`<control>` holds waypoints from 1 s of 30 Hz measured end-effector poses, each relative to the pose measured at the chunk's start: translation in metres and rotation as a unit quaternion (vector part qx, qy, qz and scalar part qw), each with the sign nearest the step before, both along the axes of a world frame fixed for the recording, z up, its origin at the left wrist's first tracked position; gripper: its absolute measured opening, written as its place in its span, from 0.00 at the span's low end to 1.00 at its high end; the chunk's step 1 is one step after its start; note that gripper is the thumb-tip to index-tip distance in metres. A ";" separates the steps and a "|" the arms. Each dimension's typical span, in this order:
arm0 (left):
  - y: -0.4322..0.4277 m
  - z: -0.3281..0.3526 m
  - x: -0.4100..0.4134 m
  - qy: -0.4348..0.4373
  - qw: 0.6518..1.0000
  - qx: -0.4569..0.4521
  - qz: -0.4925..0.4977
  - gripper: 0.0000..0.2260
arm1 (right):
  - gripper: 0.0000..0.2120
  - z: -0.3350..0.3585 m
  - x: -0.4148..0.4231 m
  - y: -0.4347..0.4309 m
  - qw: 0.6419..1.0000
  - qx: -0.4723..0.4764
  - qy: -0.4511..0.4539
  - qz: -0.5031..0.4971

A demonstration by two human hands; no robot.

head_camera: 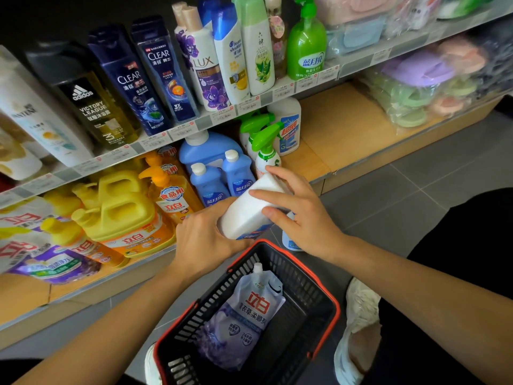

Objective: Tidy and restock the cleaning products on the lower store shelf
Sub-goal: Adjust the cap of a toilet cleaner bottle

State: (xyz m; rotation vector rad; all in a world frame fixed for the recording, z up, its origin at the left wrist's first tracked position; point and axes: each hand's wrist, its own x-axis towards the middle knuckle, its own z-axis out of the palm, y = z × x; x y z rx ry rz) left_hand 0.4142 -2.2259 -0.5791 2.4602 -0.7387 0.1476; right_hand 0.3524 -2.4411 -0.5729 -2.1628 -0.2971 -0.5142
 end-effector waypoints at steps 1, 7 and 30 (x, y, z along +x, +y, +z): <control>0.000 0.000 0.000 0.002 1.000 0.001 0.002 0.35 | 0.15 0.000 0.001 -0.001 1.000 0.006 -0.001 0.004; -0.001 0.003 0.003 0.115 0.992 -0.049 0.006 0.35 | 0.23 0.002 0.007 -0.012 0.991 0.128 0.033 -0.007; -0.014 0.012 0.006 0.399 0.796 -0.453 -0.049 0.27 | 0.19 -0.033 -0.001 -0.001 0.819 0.391 0.403 0.115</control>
